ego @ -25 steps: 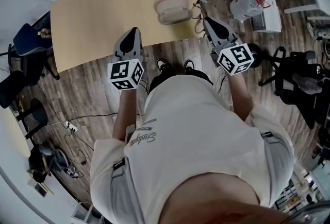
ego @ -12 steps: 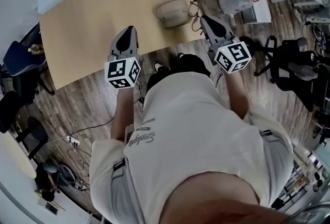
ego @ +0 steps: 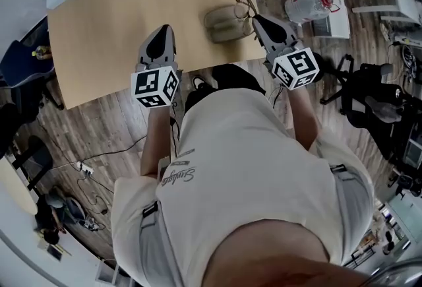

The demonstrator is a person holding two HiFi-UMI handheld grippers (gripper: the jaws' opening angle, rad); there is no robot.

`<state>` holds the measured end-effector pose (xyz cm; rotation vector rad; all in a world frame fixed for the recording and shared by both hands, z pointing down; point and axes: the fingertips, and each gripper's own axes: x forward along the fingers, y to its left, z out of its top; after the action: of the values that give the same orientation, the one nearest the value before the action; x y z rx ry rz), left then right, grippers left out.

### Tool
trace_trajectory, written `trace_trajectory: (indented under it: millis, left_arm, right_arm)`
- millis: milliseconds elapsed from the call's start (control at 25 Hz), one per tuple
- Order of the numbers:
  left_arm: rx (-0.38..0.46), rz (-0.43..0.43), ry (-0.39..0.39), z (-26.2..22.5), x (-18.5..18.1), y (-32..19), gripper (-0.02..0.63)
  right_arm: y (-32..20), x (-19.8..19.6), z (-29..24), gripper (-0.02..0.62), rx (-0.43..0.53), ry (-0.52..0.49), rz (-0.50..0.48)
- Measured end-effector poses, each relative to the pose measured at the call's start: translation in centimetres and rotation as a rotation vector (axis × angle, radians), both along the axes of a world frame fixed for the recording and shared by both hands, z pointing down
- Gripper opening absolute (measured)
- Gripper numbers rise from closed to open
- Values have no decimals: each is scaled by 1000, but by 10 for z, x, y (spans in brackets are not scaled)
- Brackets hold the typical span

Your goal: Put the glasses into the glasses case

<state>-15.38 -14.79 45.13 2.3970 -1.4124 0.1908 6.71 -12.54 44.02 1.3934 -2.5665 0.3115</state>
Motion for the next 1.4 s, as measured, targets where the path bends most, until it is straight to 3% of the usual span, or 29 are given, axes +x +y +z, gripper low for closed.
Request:
trace_trajectory:
  millis: [240, 480, 680, 1040, 1400]
  left_arm:
    - [-17, -47, -47, -2, 12, -32, 15]
    - [-25, -103, -79, -2, 33, -60, 15]
    - [-46, -158, -116, 10, 38, -69, 15]
    - [-86, -199, -123, 21, 41, -70, 15]
    - [-99, -205, -114, 31, 44, -72, 15]
  right_arm:
    - [-38, -7, 19, 10, -33, 17, -185]
    - [-66, 2, 46, 11, -81, 1, -292]
    - [-77, 2, 73, 9, -120, 46, -426]
    - [-66, -13, 110, 11, -215, 108, -590]
    - [-40, -24, 161, 11, -309, 235, -725]
